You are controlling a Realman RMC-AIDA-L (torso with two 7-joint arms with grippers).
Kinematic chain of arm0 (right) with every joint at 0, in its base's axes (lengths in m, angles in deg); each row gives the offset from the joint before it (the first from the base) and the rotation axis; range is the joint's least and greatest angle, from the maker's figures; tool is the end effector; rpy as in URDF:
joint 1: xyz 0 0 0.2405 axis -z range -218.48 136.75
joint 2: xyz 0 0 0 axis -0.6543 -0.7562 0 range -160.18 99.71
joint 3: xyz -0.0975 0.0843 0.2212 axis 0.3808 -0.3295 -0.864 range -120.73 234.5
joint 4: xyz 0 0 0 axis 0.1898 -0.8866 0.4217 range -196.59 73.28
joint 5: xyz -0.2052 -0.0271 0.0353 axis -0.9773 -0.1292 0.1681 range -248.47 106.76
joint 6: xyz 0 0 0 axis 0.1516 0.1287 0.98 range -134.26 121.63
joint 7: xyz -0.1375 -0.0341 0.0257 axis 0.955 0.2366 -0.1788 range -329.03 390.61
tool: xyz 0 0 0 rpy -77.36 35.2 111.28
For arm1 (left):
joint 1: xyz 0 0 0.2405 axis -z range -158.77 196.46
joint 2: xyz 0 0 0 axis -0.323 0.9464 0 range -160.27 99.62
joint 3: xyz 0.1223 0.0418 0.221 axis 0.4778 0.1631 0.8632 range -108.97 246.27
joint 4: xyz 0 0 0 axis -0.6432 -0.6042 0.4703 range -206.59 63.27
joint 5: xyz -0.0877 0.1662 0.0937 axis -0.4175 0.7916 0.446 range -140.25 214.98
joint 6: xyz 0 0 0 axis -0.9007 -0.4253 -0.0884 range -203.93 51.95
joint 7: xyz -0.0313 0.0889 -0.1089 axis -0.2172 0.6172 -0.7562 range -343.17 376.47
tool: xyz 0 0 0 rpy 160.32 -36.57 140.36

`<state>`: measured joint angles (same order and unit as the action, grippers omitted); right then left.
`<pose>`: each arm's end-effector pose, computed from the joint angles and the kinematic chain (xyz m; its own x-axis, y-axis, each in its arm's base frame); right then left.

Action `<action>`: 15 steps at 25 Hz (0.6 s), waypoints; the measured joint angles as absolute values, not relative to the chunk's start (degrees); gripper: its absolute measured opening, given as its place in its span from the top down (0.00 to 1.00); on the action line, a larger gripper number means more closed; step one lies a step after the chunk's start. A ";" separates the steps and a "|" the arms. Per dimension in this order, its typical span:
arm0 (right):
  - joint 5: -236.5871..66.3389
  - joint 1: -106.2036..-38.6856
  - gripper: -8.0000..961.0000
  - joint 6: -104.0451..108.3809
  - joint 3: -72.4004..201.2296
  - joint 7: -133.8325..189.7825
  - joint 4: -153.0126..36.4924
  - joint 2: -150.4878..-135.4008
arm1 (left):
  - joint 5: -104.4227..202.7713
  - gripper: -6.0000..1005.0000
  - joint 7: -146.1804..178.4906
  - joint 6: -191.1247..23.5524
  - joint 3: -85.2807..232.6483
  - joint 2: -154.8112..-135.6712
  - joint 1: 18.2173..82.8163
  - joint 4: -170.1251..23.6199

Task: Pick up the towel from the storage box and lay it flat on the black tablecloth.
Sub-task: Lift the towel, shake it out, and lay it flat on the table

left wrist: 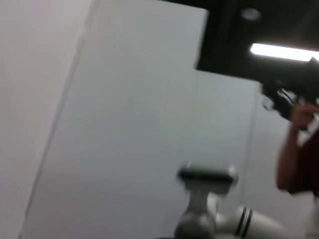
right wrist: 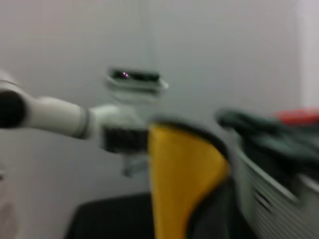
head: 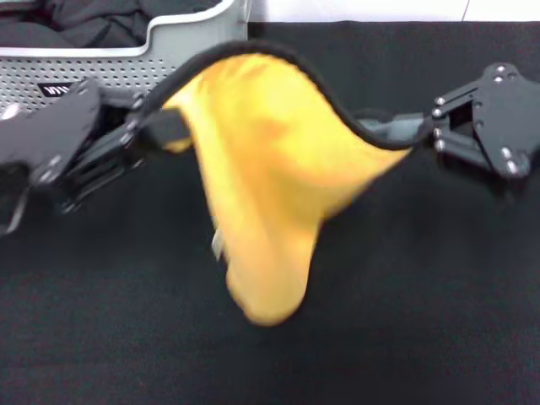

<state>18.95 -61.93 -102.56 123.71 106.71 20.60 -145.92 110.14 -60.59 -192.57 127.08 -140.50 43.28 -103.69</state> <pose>0.1313 0.3005 0.0676 0.8595 -0.0464 -0.5091 -0.1007 -0.9917 -0.0795 -0.2267 0.2763 0.0721 0.4906 0.1744 0.8537 0.1663 -0.9805 0.1047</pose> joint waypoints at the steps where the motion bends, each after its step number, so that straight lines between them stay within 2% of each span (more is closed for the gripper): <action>1: 21.10 -59.39 0.99 -102.78 125.31 105.54 26.17 -145.90 | 109.43 0.97 -61.30 -192.78 128.11 -140.20 41.49 -106.59; 4: 25.48 -54.87 0.99 -103.24 125.76 103.48 37.26 -145.85 | 106.78 0.97 -63.06 -192.89 132.77 -139.55 36.53 -115.37; 7: 25.81 -54.83 0.99 -102.73 125.38 103.28 38.70 -145.78 | 106.10 0.97 -63.76 -192.70 135.33 -138.98 35.80 -116.97; 10: 23.48 -59.70 0.99 -102.53 126.46 103.86 30.30 -145.73 | 108.72 0.97 -63.93 -192.41 133.07 -139.14 37.32 -112.97; 15: 15.60 -71.86 0.99 -99.29 127.36 109.52 0.43 -145.96 | 122.85 0.97 -63.91 -183.87 120.43 -139.53 41.53 -103.29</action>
